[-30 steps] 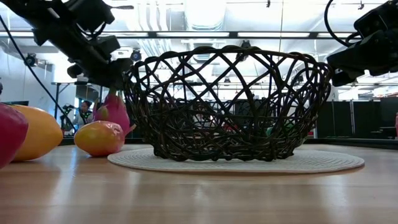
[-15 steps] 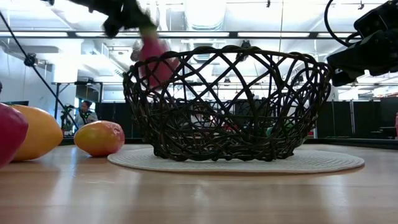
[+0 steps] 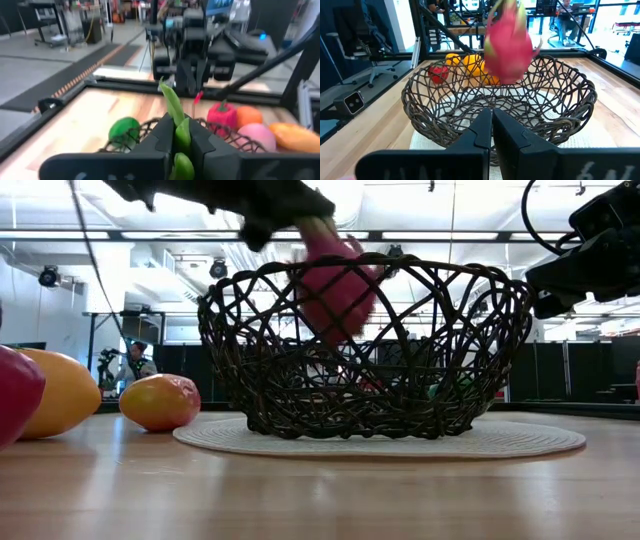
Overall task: Build produce basket
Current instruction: Put the dragonfruit into the basket
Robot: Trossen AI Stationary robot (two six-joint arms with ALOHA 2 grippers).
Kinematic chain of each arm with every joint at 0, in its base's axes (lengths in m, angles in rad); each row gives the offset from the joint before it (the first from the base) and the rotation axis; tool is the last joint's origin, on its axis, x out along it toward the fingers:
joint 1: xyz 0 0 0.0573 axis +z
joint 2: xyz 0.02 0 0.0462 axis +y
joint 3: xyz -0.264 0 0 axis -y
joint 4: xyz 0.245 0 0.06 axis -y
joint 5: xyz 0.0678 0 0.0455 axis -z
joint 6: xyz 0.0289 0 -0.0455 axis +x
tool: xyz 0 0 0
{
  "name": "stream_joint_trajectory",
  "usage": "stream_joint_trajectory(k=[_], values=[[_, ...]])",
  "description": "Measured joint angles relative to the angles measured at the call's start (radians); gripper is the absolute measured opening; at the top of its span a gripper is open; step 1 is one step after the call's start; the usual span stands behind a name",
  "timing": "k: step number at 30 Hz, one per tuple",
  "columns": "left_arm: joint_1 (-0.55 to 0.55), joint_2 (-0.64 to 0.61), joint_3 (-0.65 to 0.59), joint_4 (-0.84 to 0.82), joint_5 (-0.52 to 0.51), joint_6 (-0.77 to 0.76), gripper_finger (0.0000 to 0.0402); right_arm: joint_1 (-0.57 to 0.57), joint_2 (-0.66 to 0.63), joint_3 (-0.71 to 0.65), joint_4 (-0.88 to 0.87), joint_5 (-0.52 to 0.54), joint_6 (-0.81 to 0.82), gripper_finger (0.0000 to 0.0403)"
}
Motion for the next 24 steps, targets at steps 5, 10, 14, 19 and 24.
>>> stream_joint_trajectory(k=[5, 10, 14, 19, 24], values=[[0.000, 0.153, 0.099, -0.033, 0.000, 0.000, 0.0000, 0.000, 0.000, 0.000, 0.000, 0.000, 0.000, 0.0009], [0.000, 0.258, 0.162, -0.043, -0.018, 0.007, 0.0016, 0.000, 0.000, 0.000, 0.000, 0.000, 0.000, 0.0008], [0.004, 0.304, 0.191, -0.034, -0.035, 0.033, 0.0057, 0.000, 0.000, 0.000, 0.000, 0.000, 0.000, 0.0009], [0.013, 0.311, 0.187, -0.047, -0.035, 0.033, 0.0113, 0.000, 0.000, 0.000, 0.000, 0.000, 0.000, 0.0009], [0.015, 0.257, 0.184, -0.048, -0.034, 0.084, 0.0163, 0.000, 0.000, 0.000, 0.000, 0.000, 0.000, 0.0009]])
